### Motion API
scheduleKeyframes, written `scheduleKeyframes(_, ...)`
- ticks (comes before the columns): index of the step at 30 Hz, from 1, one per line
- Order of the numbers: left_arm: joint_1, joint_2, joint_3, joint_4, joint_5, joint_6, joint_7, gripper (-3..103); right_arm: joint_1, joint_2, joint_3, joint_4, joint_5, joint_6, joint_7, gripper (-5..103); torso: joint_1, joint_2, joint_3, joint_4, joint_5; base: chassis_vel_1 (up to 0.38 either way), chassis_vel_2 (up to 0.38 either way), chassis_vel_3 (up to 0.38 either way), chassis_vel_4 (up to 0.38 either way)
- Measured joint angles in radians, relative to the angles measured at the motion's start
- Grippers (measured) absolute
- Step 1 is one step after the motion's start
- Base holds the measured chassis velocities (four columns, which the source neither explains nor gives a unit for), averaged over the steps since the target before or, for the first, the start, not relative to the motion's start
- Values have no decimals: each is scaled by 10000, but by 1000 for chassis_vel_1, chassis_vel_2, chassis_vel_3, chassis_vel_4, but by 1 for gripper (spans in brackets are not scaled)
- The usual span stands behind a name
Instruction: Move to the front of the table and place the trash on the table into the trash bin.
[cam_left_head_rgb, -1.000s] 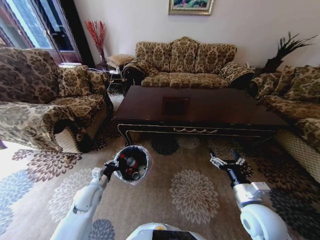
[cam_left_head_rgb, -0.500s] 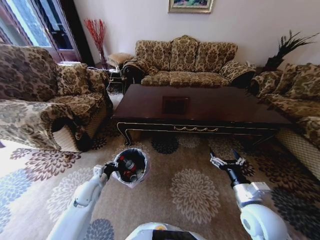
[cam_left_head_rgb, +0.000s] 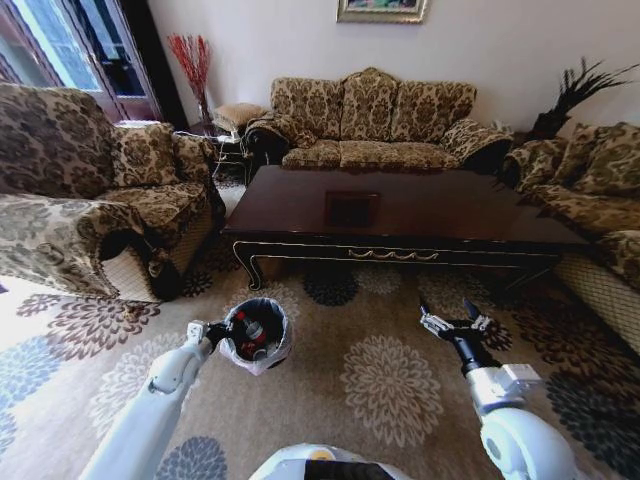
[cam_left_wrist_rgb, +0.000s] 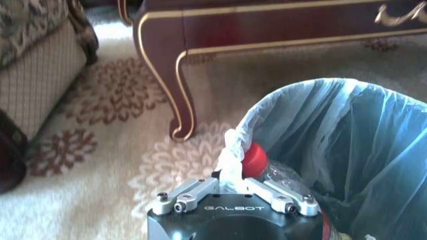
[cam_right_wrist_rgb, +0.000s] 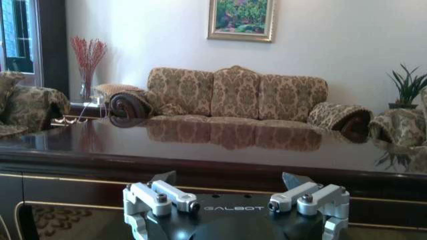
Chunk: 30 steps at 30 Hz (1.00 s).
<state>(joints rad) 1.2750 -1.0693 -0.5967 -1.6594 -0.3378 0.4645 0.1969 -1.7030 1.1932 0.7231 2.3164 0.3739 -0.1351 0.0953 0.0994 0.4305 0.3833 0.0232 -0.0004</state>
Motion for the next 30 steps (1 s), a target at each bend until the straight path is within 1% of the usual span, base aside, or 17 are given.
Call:
scheduleKeyframes(2, -66, 99, -1, 191, -170, 99, 29, 1, 0, 0, 0, 0, 0, 0, 0, 100, -36, -94, -60, 6, 4, 0, 0, 0, 0)
scheduleKeyframes(4, -135, 212, 3, 295, -357, 311, 138, 1, 0, 0, 0, 0, 0, 0, 0, 100, -68, -190, -124, 3, 3, 0, 0, 0, 0)
scheduleKeyframes(5, -135, 212, 3, 295, -357, 311, 138, 1, 0, 0, 0, 0, 0, 0, 0, 100, -68, -190, -124, 3, 3, 0, 0, 0, 0)
scheduleKeyframes(7, -232, 341, 35, 413, -442, 438, 264, 1, 0, 0, 0, 0, 0, 0, 0, 100, -107, -304, -198, -4, 2, 0, 0, 0, 0)
scheduleKeyframes(12, -329, 471, 86, 537, -495, 529, 360, 1, 0, 0, 0, 0, 0, 0, 0, 100, -158, -461, -307, 0, 5, 0, 0, 0, 0)
scheduleKeyframes(14, -399, 517, 140, 632, -499, 611, 421, 1, 0, 0, 0, 0, 0, 0, 0, 100, -209, -591, -385, 1, 3, 0, 0, 0, 0)
scheduleKeyframes(25, -514, 657, 196, 899, -604, 713, 562, 1, 0, 0, 0, 0, 0, 0, 0, 100, -357, -1009, -656, 1, 4, 0, 0, 0, 0)
scheduleKeyframes(30, -888, 760, 424, 1332, -646, 703, 563, 1, 0, 0, 0, 0, 0, 0, 0, 100, -425, -1205, -782, 2, 4, 0, 0, 0, 0)
